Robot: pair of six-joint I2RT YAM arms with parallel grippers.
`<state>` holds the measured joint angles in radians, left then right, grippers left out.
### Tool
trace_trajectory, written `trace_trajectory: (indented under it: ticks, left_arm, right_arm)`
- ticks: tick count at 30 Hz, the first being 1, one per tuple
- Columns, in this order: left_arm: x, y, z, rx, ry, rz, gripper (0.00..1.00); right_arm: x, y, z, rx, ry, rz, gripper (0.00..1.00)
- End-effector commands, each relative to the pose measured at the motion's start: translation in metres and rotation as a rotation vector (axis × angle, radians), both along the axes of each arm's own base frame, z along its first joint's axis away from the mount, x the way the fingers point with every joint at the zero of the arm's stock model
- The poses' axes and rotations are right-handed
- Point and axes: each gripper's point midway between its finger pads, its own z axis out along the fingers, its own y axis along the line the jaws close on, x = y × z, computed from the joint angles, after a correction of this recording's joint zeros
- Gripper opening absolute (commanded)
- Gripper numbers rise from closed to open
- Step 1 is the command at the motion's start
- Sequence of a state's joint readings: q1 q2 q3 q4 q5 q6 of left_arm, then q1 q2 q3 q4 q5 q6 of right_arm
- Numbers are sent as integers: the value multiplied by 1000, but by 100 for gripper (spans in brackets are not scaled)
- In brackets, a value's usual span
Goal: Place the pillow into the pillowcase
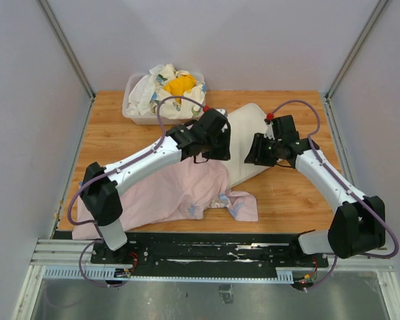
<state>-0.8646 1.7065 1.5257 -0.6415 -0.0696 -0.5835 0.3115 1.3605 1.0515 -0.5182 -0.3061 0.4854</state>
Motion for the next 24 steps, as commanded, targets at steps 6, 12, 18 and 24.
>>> trace_trajectory:
  ticks: [6,12,18,24]
  left_arm:
    - [72,20,-22,137,31,163,50]
    - [90,27,-38,148,62,209,51]
    - [98,33,-50,151,100,237,52]
    - [102,34,-56,156,115,239,53]
  right_arm:
    - [45,-50,6,-13,-93,-223,59]
    - [91,-80,19,-74,-134,-278,68]
    - [137,-101,21,-108,-132,-304,71]
    - [162,-130,8,-139,-95,-325,75]
